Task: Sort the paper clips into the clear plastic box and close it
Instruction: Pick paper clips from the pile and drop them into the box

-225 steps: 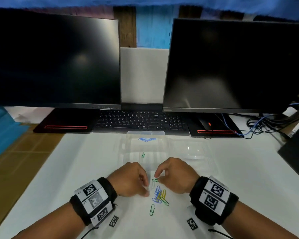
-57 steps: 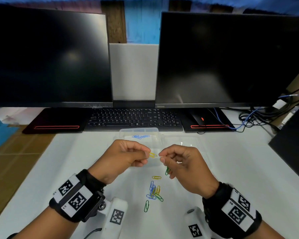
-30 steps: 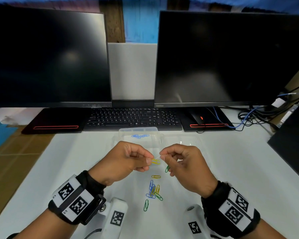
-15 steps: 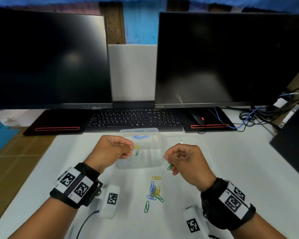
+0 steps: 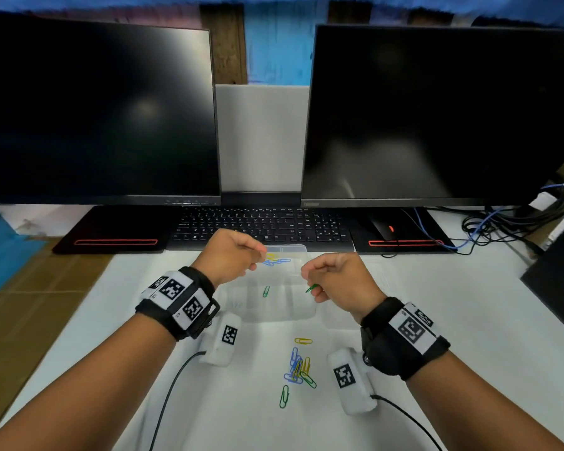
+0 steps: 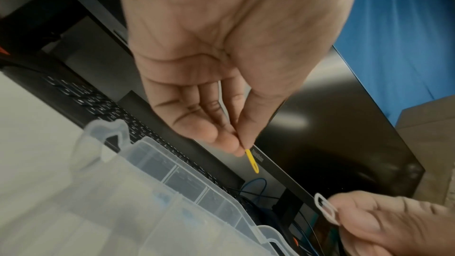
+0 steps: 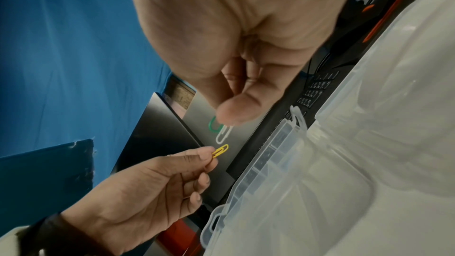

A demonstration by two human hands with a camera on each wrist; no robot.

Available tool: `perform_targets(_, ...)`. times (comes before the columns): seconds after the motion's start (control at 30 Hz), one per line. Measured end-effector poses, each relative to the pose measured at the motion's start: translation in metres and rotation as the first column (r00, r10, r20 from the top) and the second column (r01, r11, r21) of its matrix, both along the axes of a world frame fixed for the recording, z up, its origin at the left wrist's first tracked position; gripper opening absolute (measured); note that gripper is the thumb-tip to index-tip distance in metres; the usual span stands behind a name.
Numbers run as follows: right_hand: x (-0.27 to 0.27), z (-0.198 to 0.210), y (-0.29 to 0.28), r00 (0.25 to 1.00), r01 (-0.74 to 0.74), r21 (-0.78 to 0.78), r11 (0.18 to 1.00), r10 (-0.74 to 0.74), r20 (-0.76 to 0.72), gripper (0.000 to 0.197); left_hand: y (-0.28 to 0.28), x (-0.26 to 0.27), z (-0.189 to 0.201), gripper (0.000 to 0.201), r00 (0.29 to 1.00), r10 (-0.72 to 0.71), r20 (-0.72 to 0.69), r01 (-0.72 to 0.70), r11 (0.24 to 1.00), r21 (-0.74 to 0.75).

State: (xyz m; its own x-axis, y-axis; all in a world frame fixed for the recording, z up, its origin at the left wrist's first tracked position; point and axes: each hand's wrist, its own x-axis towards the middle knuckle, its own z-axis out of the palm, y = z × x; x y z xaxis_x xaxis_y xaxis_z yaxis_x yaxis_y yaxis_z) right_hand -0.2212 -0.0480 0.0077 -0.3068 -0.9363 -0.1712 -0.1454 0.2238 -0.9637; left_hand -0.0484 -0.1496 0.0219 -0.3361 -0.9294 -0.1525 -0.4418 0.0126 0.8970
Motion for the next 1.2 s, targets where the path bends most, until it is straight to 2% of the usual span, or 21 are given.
perform_targets(0.2,-0.01,0.004,-0.005,0.999,0.037,-0.003,0.999,-0.038,-0.022,0.011,0.0,-0.018,-0.004,0.011,0.994,-0.102,0.034,0.102,0.995,0.018)
perform_targets(0.37,-0.013,0.0,0.008,0.997,0.008,0.026,1.0,-0.006,-0.072,0.009,0.012,-0.008,-0.009,0.009,0.98,-0.186,0.069,0.184,0.982,0.027)
perform_targets(0.63,-0.005,-0.004,0.017,0.995,-0.055,0.039,0.998,0.058,-0.082,0.01,0.01,0.036,-0.007,0.007,0.998,-0.036,0.046,0.032,0.997,0.076)
perform_targets(0.73,-0.001,-0.003,0.015,0.995,-0.054,0.035,0.998,0.057,-0.081,0.013,0.015,0.027,-0.008,0.006,0.999,-0.047,0.009,0.046,0.996,0.073)
perform_targets(0.87,-0.003,-0.003,0.017,0.998,-0.012,0.027,1.0,0.013,-0.054,0.006,0.024,-0.002,-0.015,0.003,0.99,-0.134,-0.036,0.135,0.99,0.035)
perform_targets(1.0,-0.009,-0.004,0.02,0.999,0.007,0.031,0.999,-0.006,-0.053,0.005,0.024,-0.02,-0.03,0.015,0.979,-0.202,0.018,0.202,0.979,0.026)
perform_targets(1.2,-0.011,-0.006,0.018,0.998,0.007,0.042,0.999,-0.004,-0.059,0.006,0.02,-0.022,-0.036,0.018,0.964,-0.244,0.108,0.242,0.97,0.029)
